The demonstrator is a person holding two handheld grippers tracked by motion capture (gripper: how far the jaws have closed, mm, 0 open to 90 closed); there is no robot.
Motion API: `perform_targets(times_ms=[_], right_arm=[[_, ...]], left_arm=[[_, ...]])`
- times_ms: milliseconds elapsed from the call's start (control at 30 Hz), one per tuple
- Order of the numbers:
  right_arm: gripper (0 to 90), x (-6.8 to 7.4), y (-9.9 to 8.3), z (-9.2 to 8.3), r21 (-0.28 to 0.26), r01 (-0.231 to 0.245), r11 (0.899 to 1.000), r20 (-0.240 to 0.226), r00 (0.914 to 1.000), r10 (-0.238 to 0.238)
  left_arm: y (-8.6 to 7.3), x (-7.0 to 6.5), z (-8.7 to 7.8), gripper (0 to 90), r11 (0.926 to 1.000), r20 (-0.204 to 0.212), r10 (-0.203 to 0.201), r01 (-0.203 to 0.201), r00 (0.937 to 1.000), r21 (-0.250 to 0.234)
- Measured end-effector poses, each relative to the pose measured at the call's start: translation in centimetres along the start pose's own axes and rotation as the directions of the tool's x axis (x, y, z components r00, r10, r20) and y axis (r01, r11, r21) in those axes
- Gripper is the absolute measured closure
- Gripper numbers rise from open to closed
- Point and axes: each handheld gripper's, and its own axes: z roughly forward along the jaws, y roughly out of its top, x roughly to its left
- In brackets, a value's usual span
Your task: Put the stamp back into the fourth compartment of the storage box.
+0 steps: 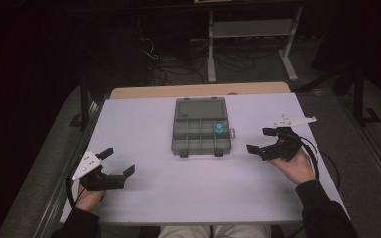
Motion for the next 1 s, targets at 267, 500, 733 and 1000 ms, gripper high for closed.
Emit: perform_targets(times_ms=[267,500,733,1000], right_arm=[[0.0,0.5,-0.7,-0.5,-0.013,0.002,1.0,0.001,1.0,-0.002],[0.0,0.8,-1.4,-1.0,-0.02,0.002,1.0,0.006,1.0,-0.002],[0.0,1.1,-2.3,-1.9,-0.043,0.005,0.999,0.024,0.9997,-0.004],[0.0,1.1,-3.4,-2.7,-0.063,-0.004,0.998,0.035,0.9994,0.007]], left_arm=[[0.0,0.0,0.0,0.0,1.0,0.003,0.001,-0.001,1.0,-0.001],[0.0,0.0,0.0,0.0,1.0,0.004,0.0,0.0,1.0,-0.002],[0.1,0.0,0.0,0.0,1.0,0.007,0.002,-0.002,1.0,-0.002],[0.1,0.0,0.0,0.0,1.0,0.007,0.001,-0.001,1.0,-0.002]])
